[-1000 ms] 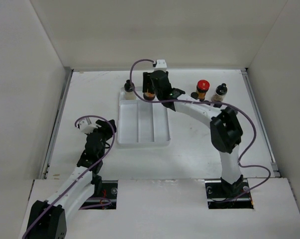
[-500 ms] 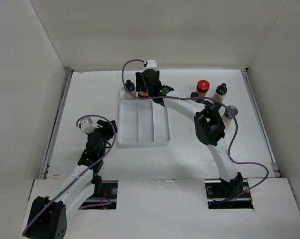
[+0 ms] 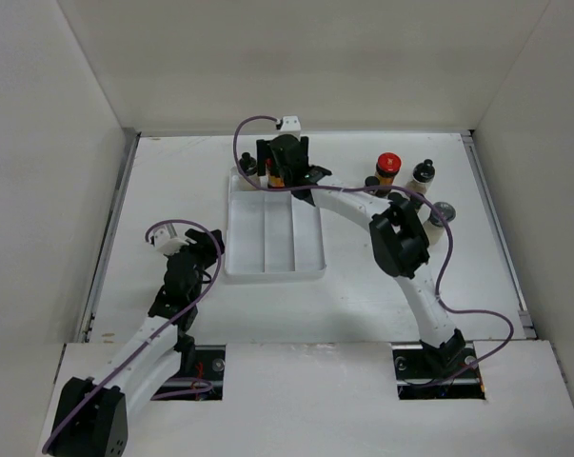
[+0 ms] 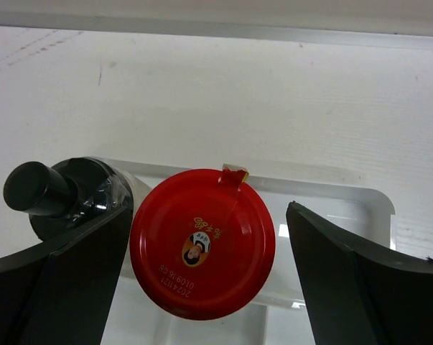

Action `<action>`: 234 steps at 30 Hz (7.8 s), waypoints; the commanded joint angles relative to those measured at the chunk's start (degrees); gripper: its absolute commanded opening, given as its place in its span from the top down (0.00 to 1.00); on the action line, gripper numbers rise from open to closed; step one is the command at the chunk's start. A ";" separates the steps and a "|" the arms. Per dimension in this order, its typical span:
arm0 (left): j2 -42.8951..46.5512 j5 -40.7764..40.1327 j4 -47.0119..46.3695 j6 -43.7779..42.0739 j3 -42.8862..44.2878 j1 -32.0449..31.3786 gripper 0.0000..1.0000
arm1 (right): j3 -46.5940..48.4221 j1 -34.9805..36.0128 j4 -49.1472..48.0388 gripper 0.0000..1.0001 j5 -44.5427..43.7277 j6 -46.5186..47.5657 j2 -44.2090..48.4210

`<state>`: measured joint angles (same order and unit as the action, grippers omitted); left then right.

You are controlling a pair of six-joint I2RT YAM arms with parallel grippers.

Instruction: Organize the condiment bottles

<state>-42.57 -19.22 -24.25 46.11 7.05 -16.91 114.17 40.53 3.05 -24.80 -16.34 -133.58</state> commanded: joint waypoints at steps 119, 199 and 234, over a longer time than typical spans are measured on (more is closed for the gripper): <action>1.26 -0.82 -2.82 -0.23 -0.46 0.16 0.46 | -10.90 -8.15 -8.41 0.10 5.46 -3.35 11.58; 2.49 -2.05 -3.52 0.39 -1.42 -0.28 0.47 | -39.32 9.33 -16.32 0.49 -2.46 -0.45 41.42; 3.80 0.68 0.70 6.98 -2.83 6.14 0.42 | -39.52 4.18 -20.36 0.05 3.44 -2.29 39.86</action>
<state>-39.16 -19.42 -21.67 53.21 4.54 -10.90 79.35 50.37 -10.41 -20.86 -18.22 -102.98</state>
